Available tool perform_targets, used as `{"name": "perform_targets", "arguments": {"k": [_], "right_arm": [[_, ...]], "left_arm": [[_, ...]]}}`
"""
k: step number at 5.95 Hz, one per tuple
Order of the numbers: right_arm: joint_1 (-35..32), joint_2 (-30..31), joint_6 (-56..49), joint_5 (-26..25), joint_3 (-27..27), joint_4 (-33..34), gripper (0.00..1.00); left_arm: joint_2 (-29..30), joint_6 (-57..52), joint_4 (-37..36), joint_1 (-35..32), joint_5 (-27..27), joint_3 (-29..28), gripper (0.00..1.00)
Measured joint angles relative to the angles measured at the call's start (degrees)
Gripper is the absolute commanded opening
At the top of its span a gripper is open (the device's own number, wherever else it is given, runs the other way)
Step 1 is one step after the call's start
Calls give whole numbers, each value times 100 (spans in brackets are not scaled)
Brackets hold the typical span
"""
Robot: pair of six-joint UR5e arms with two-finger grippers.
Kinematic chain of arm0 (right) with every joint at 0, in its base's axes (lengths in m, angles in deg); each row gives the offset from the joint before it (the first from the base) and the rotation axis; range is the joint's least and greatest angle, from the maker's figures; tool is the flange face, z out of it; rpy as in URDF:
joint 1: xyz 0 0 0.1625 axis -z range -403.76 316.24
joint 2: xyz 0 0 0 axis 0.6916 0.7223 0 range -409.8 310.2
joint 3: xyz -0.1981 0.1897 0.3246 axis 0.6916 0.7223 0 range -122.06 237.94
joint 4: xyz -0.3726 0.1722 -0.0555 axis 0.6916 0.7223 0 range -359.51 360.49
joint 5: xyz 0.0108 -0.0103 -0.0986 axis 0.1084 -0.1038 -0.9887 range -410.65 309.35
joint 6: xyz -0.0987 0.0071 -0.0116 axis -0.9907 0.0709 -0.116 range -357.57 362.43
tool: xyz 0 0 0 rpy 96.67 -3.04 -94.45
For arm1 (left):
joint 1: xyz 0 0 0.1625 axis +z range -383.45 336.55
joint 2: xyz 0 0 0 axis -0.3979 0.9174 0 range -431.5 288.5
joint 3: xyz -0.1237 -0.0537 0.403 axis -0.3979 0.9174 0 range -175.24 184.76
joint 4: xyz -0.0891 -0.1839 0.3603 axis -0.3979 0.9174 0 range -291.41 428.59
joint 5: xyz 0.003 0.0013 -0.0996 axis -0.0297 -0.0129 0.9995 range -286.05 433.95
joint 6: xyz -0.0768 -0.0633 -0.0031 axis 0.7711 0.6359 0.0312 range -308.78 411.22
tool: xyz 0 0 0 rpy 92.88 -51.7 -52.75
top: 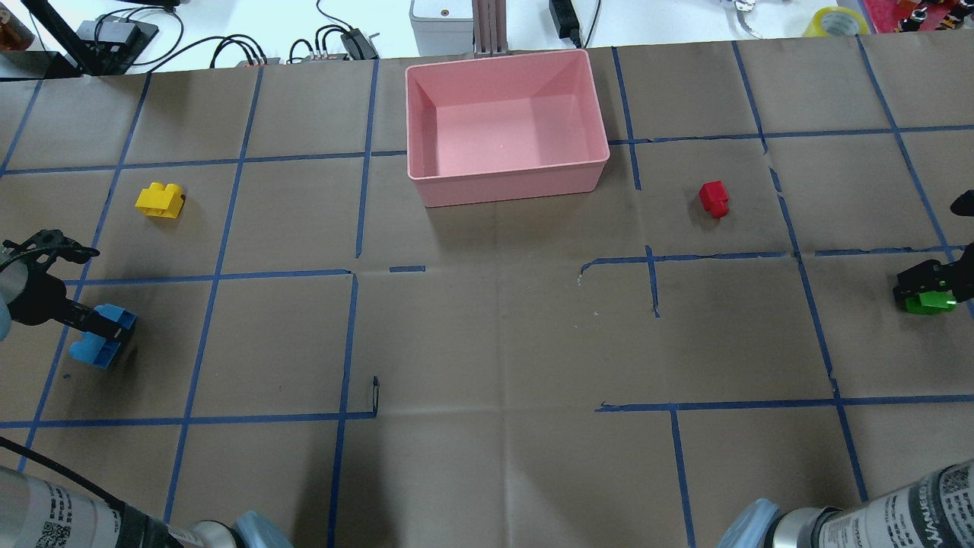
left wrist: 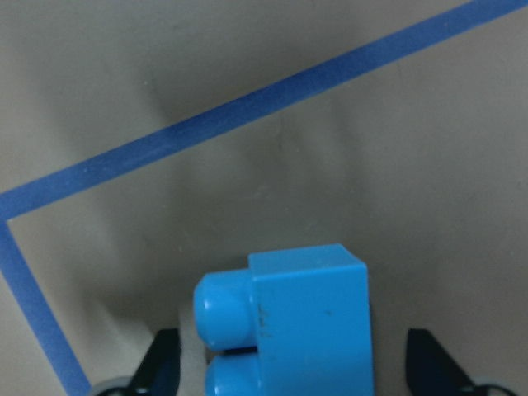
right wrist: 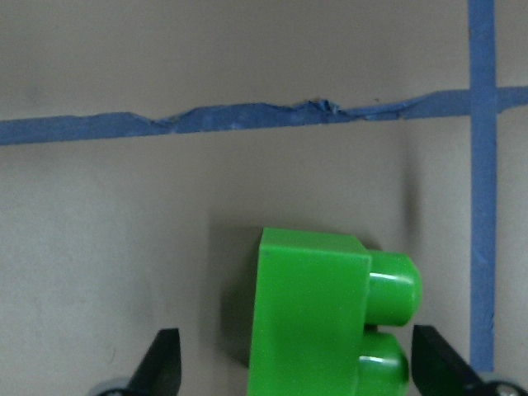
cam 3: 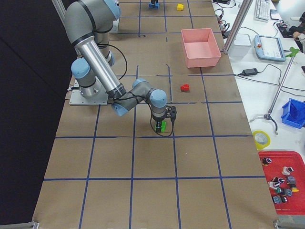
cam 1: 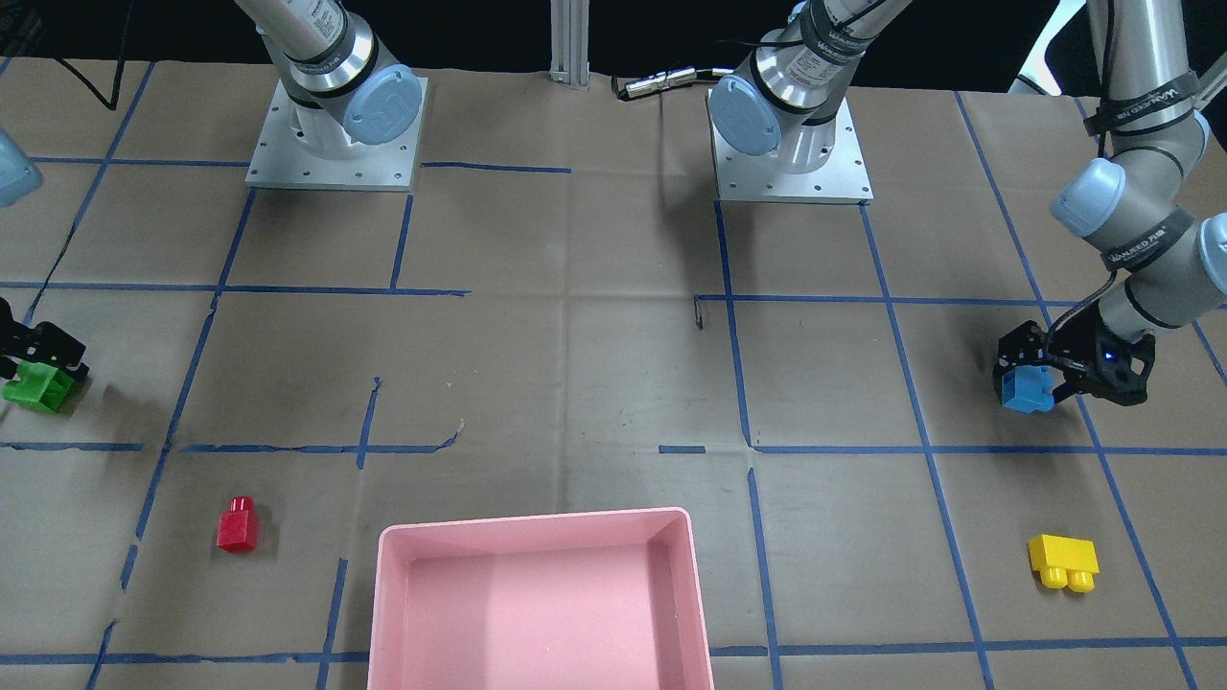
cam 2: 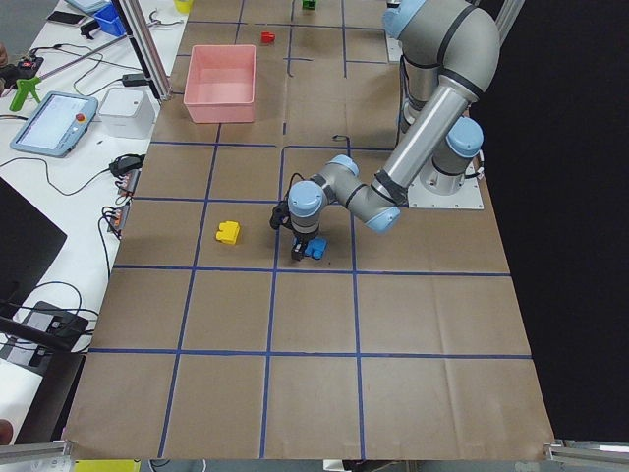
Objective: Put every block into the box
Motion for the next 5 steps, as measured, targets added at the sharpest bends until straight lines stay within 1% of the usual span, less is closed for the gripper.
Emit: {"name": "perform_targets", "arguments": {"k": [1, 2, 3, 4, 5], "right_arm": [[2, -24, -4, -2, 0, 104, 96], [3, -30, -5, -9, 8, 148, 96], [4, -37, -5, -17, 10, 164, 88], [7, -40, -5, -40, 5, 171, 72], [8, -40, -5, -66, 4, 173, 50]], "left_arm": [[1, 4, -7, -2, -3, 0, 41], [1, 1, -9, -6, -18, -25, 30], [-37, 24, -30, -28, -33, -114, 27], [-107, 123, -30, -88, -33, -375, 27], [-206, 303, 201, -235, -27, -853, 27]]}}
